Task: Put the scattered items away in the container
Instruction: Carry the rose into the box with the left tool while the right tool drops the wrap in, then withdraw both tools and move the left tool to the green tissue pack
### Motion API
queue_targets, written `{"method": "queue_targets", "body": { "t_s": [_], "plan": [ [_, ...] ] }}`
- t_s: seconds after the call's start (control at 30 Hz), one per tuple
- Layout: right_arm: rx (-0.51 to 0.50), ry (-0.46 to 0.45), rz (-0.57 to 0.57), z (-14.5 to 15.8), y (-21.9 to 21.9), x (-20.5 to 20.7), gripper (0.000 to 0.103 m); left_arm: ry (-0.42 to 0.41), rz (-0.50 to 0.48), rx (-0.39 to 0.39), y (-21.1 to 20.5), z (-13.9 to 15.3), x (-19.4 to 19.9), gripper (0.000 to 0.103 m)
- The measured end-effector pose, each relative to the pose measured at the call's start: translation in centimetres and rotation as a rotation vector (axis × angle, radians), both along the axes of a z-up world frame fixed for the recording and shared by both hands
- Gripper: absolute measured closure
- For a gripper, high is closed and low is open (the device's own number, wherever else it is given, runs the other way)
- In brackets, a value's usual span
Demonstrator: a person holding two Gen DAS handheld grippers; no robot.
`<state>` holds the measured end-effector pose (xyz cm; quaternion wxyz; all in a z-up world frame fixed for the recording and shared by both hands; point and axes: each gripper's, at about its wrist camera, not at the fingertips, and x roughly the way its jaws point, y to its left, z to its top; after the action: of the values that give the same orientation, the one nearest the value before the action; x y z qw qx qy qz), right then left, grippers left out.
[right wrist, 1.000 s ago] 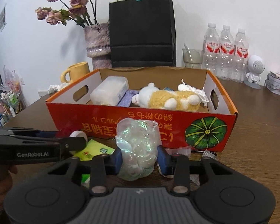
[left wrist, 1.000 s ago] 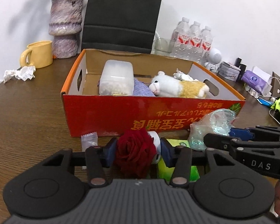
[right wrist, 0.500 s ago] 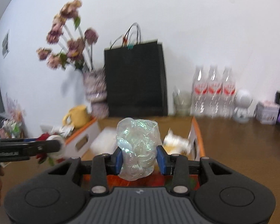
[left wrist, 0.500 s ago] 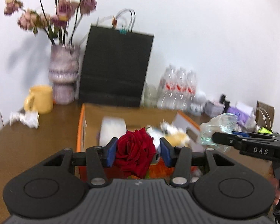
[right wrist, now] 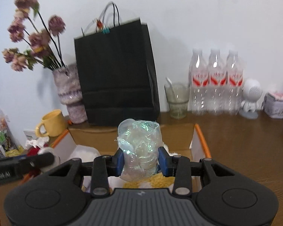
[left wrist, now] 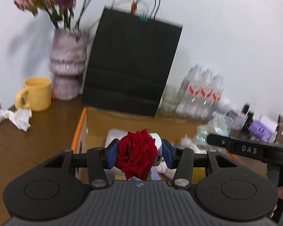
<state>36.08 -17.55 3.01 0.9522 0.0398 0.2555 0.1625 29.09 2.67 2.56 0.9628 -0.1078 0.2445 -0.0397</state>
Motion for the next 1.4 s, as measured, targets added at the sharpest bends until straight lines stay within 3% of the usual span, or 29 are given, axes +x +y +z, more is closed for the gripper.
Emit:
{"method": "queue_targets", "body": {
  "t_s": [0.23,0.4,0.53,0.6,0.67,0.73,0.77,0.9,1.4],
  "plan": [
    [-0.076,0.056,0.043,-2.2,1.5,2.1,0.065,0.064,0.006,0.038,-0.2,-2.2,1.8,0.054],
    [-0.094,0.070,0.050,-2.6,1.7,2.0,0.055,0.082,0.005,0.069,-0.6,-2.9,2.0,0.051],
    [-0.106,0.077,0.054,-2.5,1.8,1.8,0.038,0.063,0.012,0.090,-0.9,-2.7,1.6,0.027],
    [-0.108,0.073,0.052,-2.3,1.8,1.6,0.021,0.045,0.004,0.089,-0.9,-2.4,1.3,0.016],
    [-0.107,0.066,0.051,-2.0,1.7,1.3,0.013,0.038,0.001,0.085,-0.9,-2.0,1.1,0.003],
    [-0.103,0.062,0.051,-1.5,1.5,1.0,0.008,0.022,0.004,0.089,-0.9,-1.6,0.7,0.000],
    [-0.101,0.063,0.052,-1.3,1.3,0.9,0.000,0.016,0.005,0.096,-1.0,-1.5,0.6,0.000],
    [-0.106,0.066,0.057,-0.6,1.1,0.3,0.000,0.006,0.035,0.137,-1.5,-1.1,0.2,0.000],
    [-0.120,0.039,0.067,0.7,0.9,-2.5,0.000,-0.045,0.040,0.117,-1.4,0.7,-2.2,0.000]
  ]
}}
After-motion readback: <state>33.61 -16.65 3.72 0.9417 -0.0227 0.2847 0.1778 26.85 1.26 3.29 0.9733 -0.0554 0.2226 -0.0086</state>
